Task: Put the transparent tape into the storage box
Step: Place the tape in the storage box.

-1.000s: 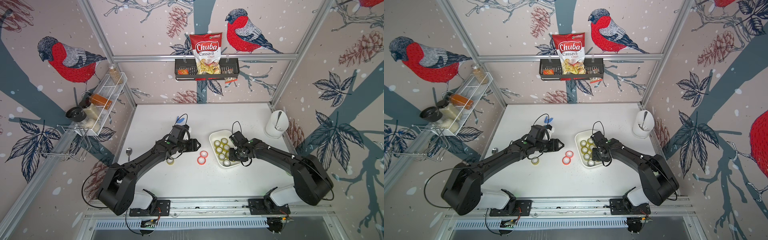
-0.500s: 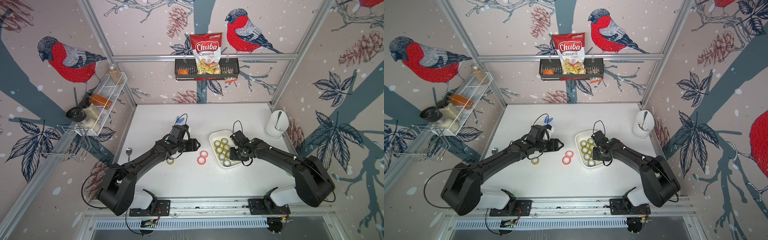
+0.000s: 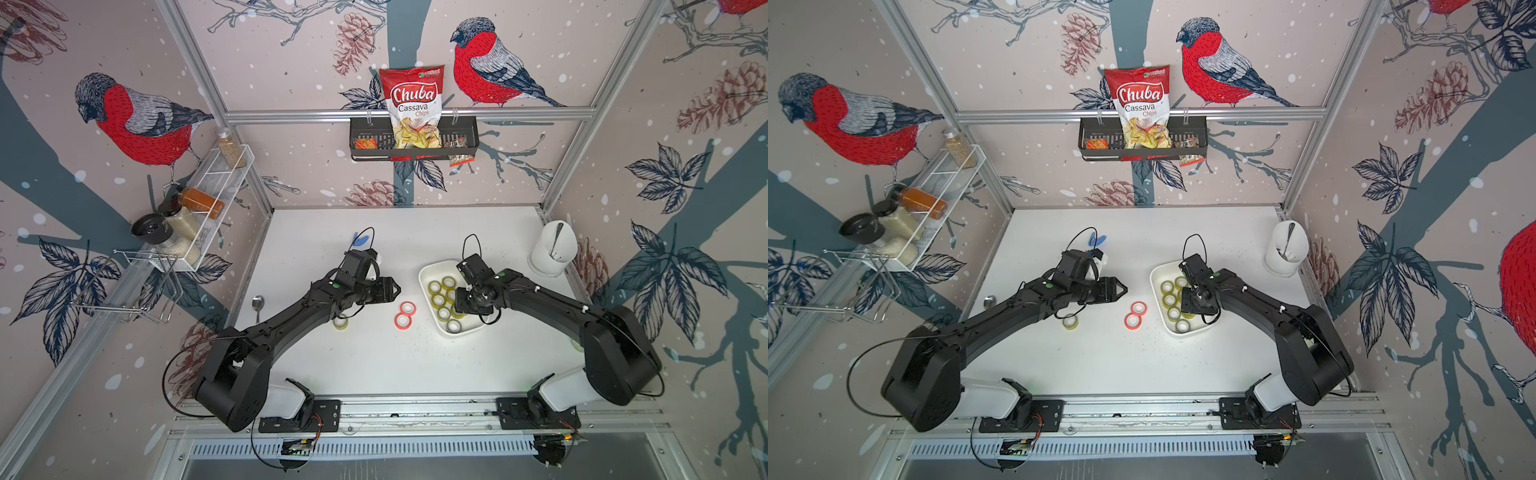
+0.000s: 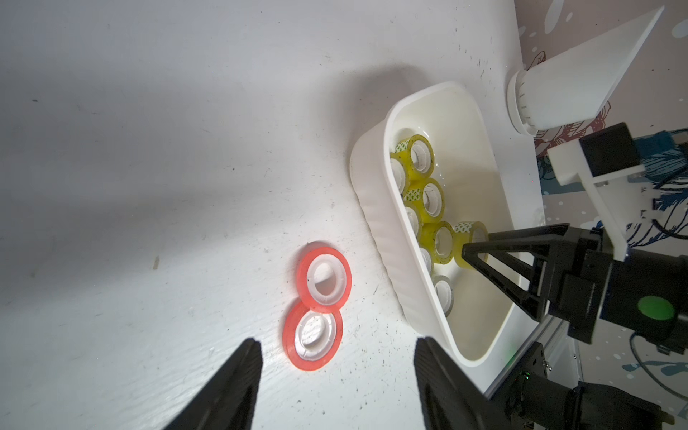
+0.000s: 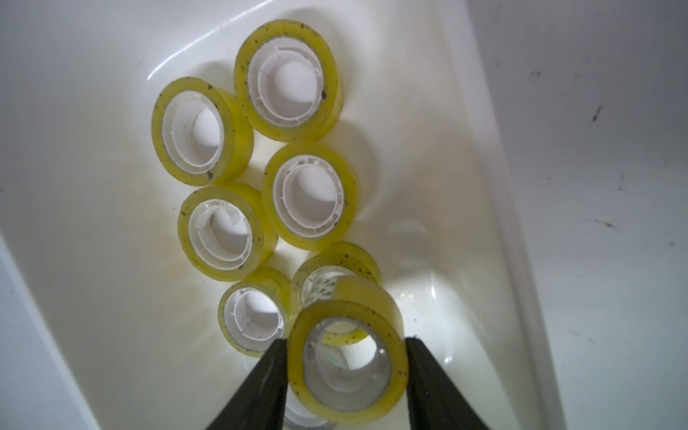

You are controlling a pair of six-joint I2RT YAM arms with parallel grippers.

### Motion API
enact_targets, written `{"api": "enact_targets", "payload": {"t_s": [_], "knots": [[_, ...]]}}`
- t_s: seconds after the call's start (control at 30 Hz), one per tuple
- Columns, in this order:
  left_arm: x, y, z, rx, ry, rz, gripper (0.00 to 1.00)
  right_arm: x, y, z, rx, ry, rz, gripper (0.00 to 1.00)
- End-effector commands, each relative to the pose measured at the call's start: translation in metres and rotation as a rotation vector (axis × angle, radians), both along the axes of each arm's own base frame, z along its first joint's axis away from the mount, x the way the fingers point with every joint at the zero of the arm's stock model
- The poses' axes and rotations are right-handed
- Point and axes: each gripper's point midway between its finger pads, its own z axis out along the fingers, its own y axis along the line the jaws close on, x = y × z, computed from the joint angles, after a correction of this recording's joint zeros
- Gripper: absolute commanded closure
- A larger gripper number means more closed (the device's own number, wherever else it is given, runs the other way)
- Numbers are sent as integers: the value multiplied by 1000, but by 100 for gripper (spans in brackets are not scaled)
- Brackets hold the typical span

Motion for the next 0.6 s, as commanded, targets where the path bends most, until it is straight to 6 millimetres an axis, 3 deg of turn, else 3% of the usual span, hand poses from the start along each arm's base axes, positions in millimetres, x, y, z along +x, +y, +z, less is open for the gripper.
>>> {"api": "enact_targets", "payload": {"t_s": [0.0,0.4,0.57], "knots": [[0,1,2,11,-21,-6,30,2,6,0,15,2,21,47],[1,1,3,12,-21,-4,30,2,11,-8,24,17,26,44],[0,2,4,13,-22,-1,30,4,8,4,16,-12,15,39]]}}
